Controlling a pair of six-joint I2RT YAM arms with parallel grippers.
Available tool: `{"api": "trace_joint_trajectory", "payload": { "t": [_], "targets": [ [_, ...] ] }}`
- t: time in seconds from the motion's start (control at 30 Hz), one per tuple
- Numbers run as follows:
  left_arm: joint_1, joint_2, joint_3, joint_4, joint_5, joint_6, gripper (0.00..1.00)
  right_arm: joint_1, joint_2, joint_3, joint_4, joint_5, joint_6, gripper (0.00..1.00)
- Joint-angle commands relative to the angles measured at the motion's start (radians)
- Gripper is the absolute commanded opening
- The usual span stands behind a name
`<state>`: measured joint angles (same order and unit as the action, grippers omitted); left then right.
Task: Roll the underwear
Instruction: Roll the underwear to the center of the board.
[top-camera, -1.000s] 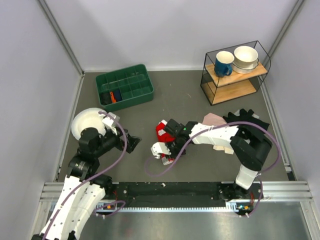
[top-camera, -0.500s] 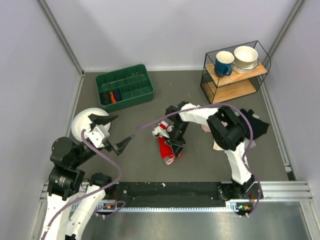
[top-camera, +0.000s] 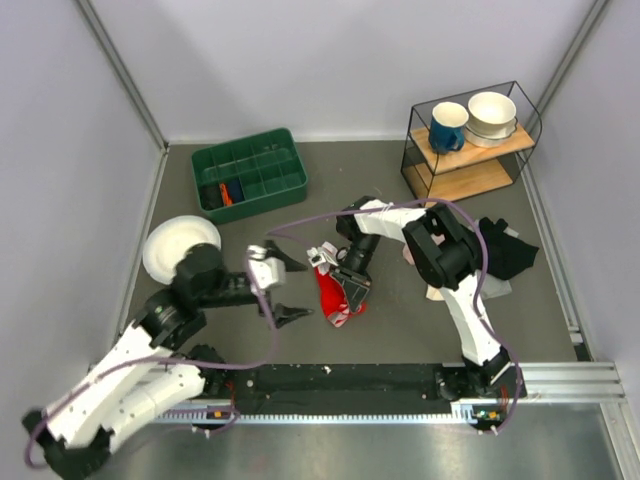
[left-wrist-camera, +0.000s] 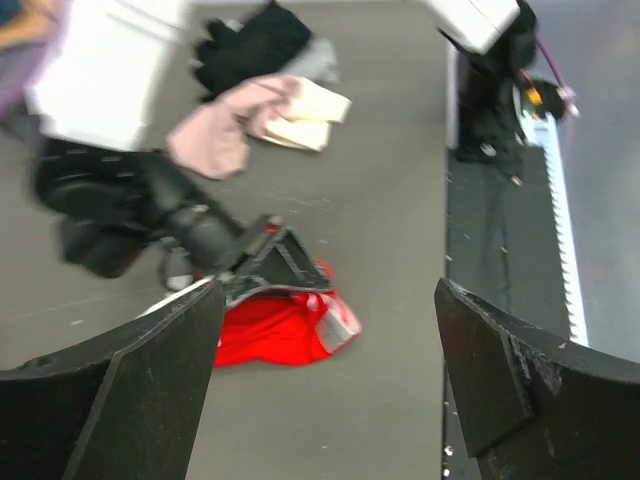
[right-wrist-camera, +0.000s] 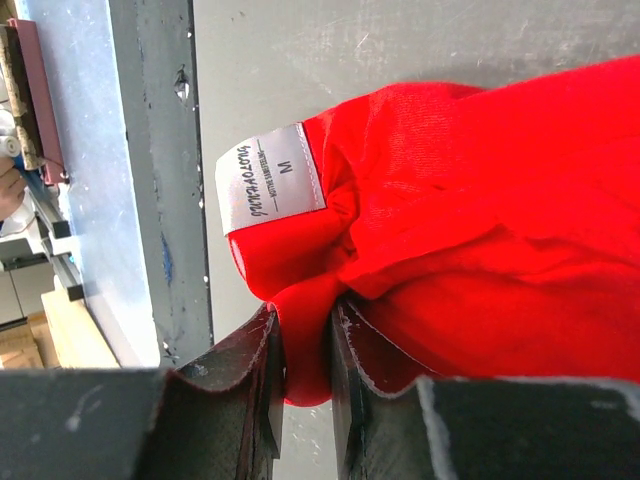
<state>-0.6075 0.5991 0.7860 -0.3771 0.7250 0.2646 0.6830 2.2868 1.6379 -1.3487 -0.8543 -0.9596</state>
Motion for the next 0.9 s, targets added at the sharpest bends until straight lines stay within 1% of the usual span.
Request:
{"api": "trace_joint_trajectory", "payload": {
  "t": [0.0,0.03,0.07,0.1,0.2,0.3,0.43,0.57,0.73,0.83,0.87],
  "targets": [
    [-0.257,0.157,-0.031,0.049,-0.272,0.082,0.92,-0.008,0.034,0.020,-0.087,0.060,-0.030,0.19],
    [-0.315,0.191,-0.045,0.059,-0.304,0.093,0.92,-0.010,0.034,0.019,-0.087,0.061,-0.028,0.19],
    [-0.339,0.252,-0.053,0.078,-0.341,0.117,0.92,-0.010,0.034,0.020,-0.086,0.063,-0.030,0.19],
    [-0.375,0.281,-0.060,0.093,-0.360,0.127,0.91,-0.010,0.033,0.020,-0.087,0.064,-0.028,0.20],
    [-0.438,0.372,-0.109,0.184,-0.418,0.169,0.92,-0.008,0.031,0.022,-0.087,0.063,-0.027,0.20],
    [-0.469,0.445,-0.175,0.294,-0.475,0.206,0.93,-0.008,0.030,0.022,-0.086,0.058,-0.027,0.21],
    [-0.477,0.566,-0.191,0.403,-0.526,0.245,0.94,-0.010,0.027,0.022,-0.086,0.057,-0.024,0.22],
    [-0.483,0.662,-0.177,0.449,-0.535,0.258,0.93,-0.008,0.025,0.022,-0.082,0.057,-0.025,0.23],
    [-0.491,0.740,-0.177,0.491,-0.591,0.275,0.92,-0.010,0.020,0.020,-0.079,0.052,-0.025,0.24],
    [-0.492,0.771,-0.177,0.495,-0.616,0.275,0.89,-0.010,0.020,0.019,-0.079,0.052,-0.027,0.24],
    [-0.492,0.777,-0.177,0.498,-0.624,0.277,0.85,-0.008,0.019,0.019,-0.079,0.052,-0.025,0.24]
  ]
}}
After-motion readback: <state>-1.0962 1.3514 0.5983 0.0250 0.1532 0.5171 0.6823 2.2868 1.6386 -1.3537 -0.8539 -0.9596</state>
